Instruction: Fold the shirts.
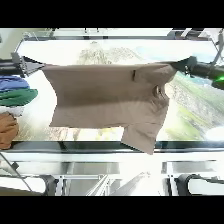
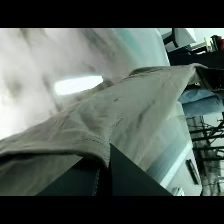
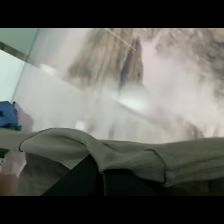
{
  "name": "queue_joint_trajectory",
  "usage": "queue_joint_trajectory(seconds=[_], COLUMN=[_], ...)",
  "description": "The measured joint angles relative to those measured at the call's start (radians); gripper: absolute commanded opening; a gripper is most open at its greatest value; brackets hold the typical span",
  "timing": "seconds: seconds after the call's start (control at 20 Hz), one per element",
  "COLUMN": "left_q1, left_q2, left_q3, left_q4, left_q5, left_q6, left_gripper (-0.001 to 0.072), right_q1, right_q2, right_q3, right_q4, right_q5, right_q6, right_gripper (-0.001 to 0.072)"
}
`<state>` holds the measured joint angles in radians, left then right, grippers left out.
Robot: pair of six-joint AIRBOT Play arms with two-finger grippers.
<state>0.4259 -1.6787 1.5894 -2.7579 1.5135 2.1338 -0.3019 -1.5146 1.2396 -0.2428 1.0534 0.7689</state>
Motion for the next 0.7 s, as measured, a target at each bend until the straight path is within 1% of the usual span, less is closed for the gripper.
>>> queue_joint_trajectory(seconds=[0.35,0.55,0.7], left_q1=[-0.048,-0.060,-0.060], left_q2=[-0.262,-0.344,-0.369], left_q3=[0.106,0.118,0.121], left_q4=[0.018,0.039,0.109], left_q5=[-0.034,-0.043,-0.039], left_q6=[-0.048,-0.063,-0.097], left_gripper=[0.0027,0.0027,0.0027], right_q1=[0.020,0.027,0.029], right_q2=[-0.161,-0.221,-0.247], right_q3=[0.011,0.011,0.008], right_q4=[-0.030,-0.039,-0.056], right_q5=[-0.008,0.002,0.020], right_q6=[-0.011,-0.013,-0.004], right_gripper=[0.0025,0.0025,0.0025])
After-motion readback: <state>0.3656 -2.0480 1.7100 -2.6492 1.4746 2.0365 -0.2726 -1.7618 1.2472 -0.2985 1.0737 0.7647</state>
